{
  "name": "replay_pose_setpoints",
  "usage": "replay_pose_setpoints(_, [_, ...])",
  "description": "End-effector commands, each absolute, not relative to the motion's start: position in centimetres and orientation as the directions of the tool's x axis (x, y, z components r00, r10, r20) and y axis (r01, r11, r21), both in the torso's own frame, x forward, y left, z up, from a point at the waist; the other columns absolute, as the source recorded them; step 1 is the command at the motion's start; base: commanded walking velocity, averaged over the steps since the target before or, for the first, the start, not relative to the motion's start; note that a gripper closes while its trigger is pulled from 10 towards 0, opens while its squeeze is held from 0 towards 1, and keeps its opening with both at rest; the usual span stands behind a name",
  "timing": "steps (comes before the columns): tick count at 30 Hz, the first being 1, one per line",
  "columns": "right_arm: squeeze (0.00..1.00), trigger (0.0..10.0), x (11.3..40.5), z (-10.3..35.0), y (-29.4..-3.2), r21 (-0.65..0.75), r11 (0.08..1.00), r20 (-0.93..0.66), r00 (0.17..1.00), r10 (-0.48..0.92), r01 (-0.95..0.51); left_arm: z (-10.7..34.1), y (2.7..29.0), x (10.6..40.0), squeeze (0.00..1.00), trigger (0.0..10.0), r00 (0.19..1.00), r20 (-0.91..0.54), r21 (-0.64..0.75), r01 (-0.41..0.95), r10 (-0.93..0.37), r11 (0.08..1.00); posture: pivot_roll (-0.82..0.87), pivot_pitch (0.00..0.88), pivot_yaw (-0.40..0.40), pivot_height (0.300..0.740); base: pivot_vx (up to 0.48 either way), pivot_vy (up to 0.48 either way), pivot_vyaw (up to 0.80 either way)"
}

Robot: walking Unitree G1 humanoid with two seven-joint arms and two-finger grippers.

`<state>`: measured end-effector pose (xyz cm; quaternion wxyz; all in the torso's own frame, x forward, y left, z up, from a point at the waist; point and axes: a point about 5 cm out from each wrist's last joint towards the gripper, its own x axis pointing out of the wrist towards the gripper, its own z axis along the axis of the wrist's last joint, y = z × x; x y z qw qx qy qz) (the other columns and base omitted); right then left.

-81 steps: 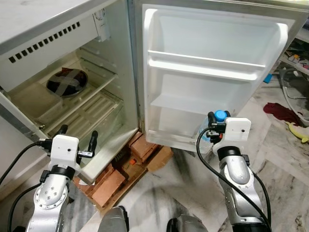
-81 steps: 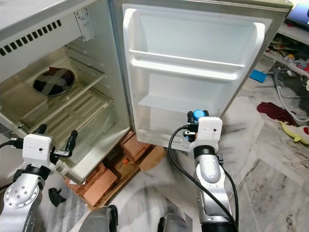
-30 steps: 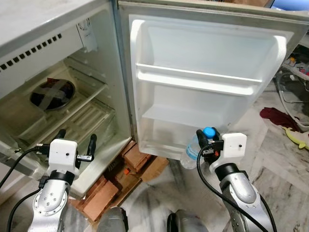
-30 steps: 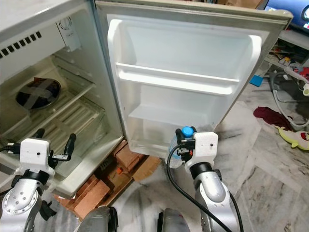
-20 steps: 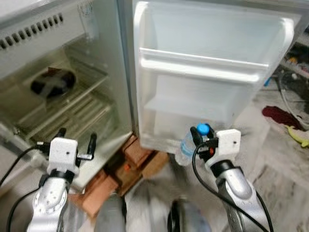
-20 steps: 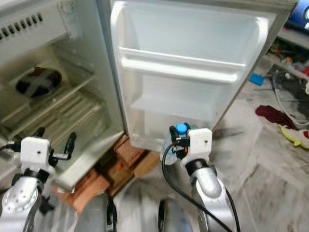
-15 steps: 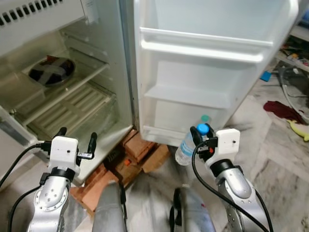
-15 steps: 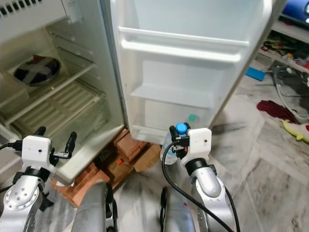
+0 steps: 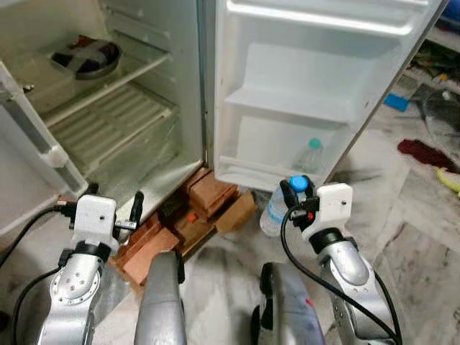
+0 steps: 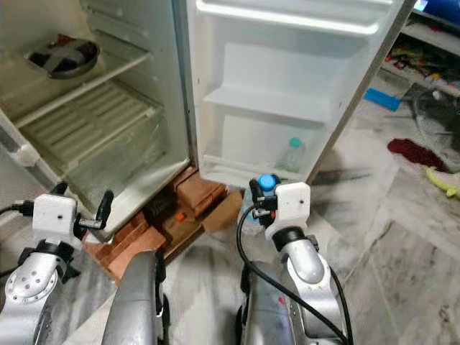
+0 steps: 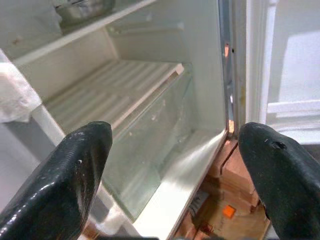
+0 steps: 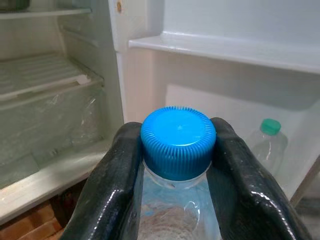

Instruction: Restocking fridge

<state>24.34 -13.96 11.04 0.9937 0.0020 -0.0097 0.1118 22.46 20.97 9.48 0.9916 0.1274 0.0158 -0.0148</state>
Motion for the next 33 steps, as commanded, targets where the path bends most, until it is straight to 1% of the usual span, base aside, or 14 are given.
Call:
replay_pose_setpoints(1, [0.0,10.0,24.6,11.7,-14.4,-0.024,0.978,0.056,0.977,0.207,-0.206,9.4,20.8,22.2,0.0,10.0,0.999,-0.035,0.259,0.039,-0.031,0.965,0.0,0.148,-0.025,0.616,0.0,0.0,0.0])
replay_pose_setpoints(4, [0.0,10.0,24.9,11.9,-14.4,-0.03,0.979,0.069,0.977,0.202,-0.201,9.5,20.7,22.3,0.0,10.0,0.999,-0.03,0.267,0.039,-0.033,0.963,-0.01,0.161,-0.025,0.616,0.0,0.0,0.0])
replay_pose_setpoints(12, [0.0,10.0,25.6,12.5,-14.3,-0.057,0.979,0.099,0.975,0.2,-0.195,9.6,20.3,22.6,0.0,10.0,0.999,-0.025,0.257,0.052,-0.047,0.965,-0.01,0.16,-0.029,0.616,0.271,0.0,0.0])
replay_pose_setpoints(30, [0.0,10.0,25.2,12.1,-14.3,-0.058,0.982,0.095,0.978,0.186,-0.181,9.5,19.9,22.7,0.0,10.0,0.998,-0.026,0.247,0.063,-0.058,0.967,-0.01,0.164,-0.026,0.616,0.28,0.0,0.0])
replay_pose_setpoints(33, [0.0,10.0,25.3,12.1,-14.3,-0.058,0.982,0.096,0.978,0.186,-0.181,9.5,19.9,22.7,0.0,10.0,0.998,-0.024,0.244,0.056,-0.052,0.968,-0.01,0.163,-0.026,0.616,0.0,0.0,0.0])
